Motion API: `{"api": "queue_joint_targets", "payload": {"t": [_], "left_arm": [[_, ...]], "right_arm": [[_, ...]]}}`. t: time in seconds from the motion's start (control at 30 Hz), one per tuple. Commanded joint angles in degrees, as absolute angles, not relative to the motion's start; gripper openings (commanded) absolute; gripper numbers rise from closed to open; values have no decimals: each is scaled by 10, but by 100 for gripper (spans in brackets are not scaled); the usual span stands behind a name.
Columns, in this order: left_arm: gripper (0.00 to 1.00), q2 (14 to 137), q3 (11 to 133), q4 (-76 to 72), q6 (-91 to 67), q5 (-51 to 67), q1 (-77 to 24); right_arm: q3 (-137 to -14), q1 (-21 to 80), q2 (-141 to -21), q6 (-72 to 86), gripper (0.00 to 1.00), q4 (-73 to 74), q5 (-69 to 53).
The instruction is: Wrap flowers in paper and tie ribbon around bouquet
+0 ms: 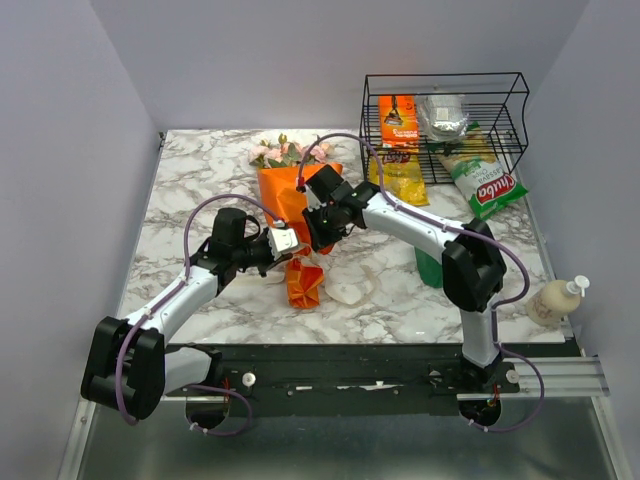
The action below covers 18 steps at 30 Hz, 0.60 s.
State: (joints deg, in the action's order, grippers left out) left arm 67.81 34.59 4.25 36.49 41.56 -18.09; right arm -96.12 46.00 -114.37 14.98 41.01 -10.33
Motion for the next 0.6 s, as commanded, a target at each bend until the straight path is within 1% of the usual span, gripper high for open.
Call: {"api": "queue_joint_targets", "payload": {"t": [0.0, 0.07, 0.13, 0.2, 0.27, 0.5, 0.57], "left_arm": [[0, 672, 338, 23, 358, 429, -183], [0, 672, 338, 22, 358, 429, -183], [0, 671, 336, 18, 359, 428, -183], [0, 670, 334, 16, 358, 426, -183], [0, 669, 332, 13, 354, 425, -183], [0, 671, 327, -11, 345, 417, -183], [0, 670, 328, -4, 352, 412, -183]], "right_arm": [[-941, 460, -1152, 178, 16, 366, -158], [-928, 460, -1151, 182, 17, 332, -186], [-905, 460, -1144, 190, 21, 307, -192], [-889, 460, -1132, 193, 22, 271, -191], [-872, 459, -1126, 191, 27, 247, -196], [-807, 455, -1086, 200, 28, 140, -217], [-795, 454, -1071, 202, 32, 106, -226]]}}
